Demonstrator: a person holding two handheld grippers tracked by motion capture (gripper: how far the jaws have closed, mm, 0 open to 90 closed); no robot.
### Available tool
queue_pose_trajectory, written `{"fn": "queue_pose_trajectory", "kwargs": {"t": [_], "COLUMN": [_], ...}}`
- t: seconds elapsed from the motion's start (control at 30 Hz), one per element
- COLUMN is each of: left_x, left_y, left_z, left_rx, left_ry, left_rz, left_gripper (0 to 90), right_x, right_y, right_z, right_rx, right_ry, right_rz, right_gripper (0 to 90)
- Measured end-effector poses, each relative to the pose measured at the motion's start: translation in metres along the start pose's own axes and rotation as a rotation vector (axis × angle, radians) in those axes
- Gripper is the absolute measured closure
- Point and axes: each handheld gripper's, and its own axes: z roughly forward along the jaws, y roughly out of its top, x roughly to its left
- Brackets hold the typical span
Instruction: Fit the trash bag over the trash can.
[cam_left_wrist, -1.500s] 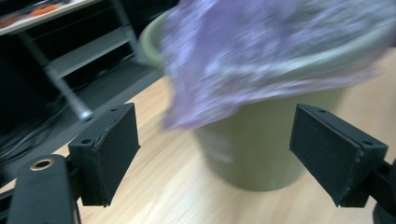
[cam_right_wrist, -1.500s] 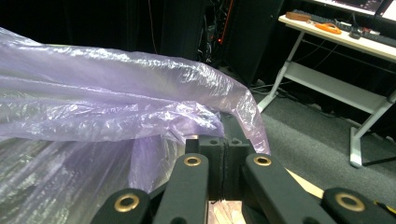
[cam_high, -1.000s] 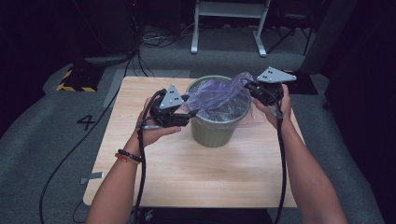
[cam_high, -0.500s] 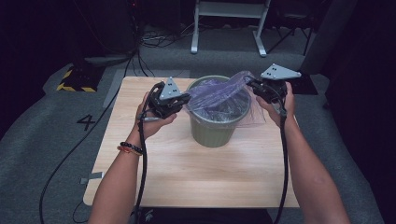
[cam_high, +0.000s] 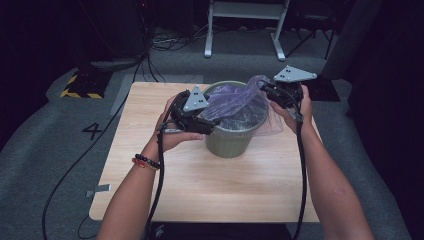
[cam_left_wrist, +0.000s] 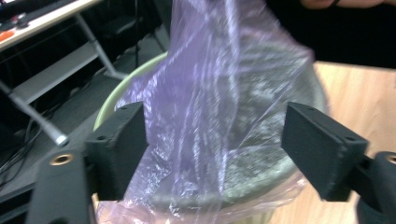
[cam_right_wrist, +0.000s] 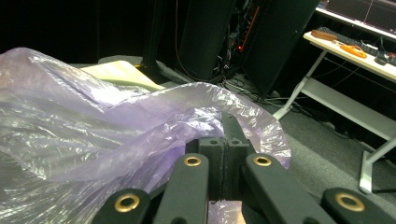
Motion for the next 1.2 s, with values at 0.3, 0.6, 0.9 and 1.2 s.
{"fn": "queue_pose_trajectory", "kwargs": {"t": [0.3,0.6,0.9,1.2], "left_x": [0.012,0.017,-0.007,-0.017], "left_y": [-0.006,-0.003,0.016,0.014], "left_z": [0.005,0.001,0.009,0.020], "left_rx": [0.054,-0.001,-0.015,0.064], "left_ry": [0.071,0.031,-0.054,-0.032], "left_rz": [-0.029,-0.035,0.023,0.081], "left_gripper": [62.9,62.1,23.2,27.6], "right_x": [-0.003,-0.007,0.000,0.008], "right_y": [0.002,-0.001,0.003,0.004], "right_z": [-0.007,-0.005,-0.001,-0.001], "right_rx": [-0.030,-0.017,-0.012,-0.008], "right_ry": [0.016,0.005,0.023,0.057], "right_rz": [0.025,0.031,0.019,0.033], "right_gripper": [90.0,90.0,90.0,90.0]}}
